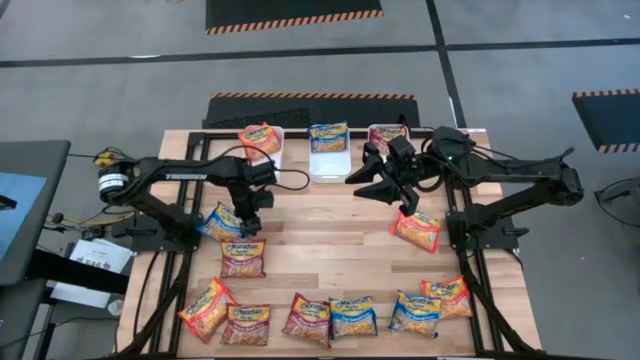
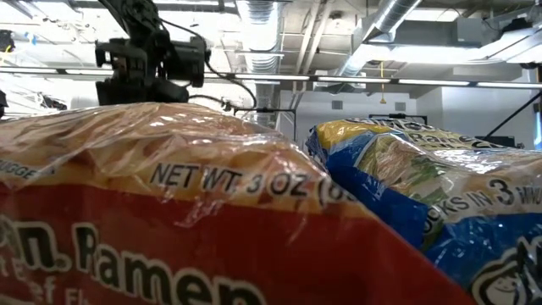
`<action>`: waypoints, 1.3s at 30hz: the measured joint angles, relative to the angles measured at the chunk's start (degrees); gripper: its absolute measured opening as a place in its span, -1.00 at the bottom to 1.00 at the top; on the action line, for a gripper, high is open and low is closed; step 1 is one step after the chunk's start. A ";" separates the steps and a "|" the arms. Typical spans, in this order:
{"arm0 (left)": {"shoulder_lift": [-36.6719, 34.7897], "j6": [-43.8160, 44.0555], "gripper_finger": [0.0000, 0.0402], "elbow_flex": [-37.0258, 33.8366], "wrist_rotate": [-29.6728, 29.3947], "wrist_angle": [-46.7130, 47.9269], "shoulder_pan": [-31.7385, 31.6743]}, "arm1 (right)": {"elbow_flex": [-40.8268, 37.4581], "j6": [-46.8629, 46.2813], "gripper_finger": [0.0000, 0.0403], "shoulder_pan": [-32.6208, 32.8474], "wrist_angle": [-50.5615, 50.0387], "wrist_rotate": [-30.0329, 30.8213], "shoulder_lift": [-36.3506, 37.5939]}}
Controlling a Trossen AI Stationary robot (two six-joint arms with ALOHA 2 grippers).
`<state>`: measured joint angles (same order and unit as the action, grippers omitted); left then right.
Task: Sort Maruchan noodles
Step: Put the red noodle pack into the right white bin
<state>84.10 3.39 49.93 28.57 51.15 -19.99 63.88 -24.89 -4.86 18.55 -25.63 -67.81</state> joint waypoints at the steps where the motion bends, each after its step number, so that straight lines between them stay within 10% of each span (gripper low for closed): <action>1: 0.68 -0.47 -0.34 -0.20 -0.09 -0.01 0.00 | 0.00 -0.04 -0.05 -0.03 -0.11 -0.01 0.00; 21: 9.72 -6.33 -0.34 -0.38 13.10 -0.72 0.13 | 0.00 -0.06 -0.05 -0.04 -1.73 -0.02 0.00; 39: 9.70 -5.97 -0.34 -3.30 11.41 -1.57 5.04 | 0.00 -0.08 -0.05 -0.04 -1.97 0.08 0.00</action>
<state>93.80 -2.58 46.63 39.98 49.59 -14.95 63.88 -24.97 -4.91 16.58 -25.55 -67.81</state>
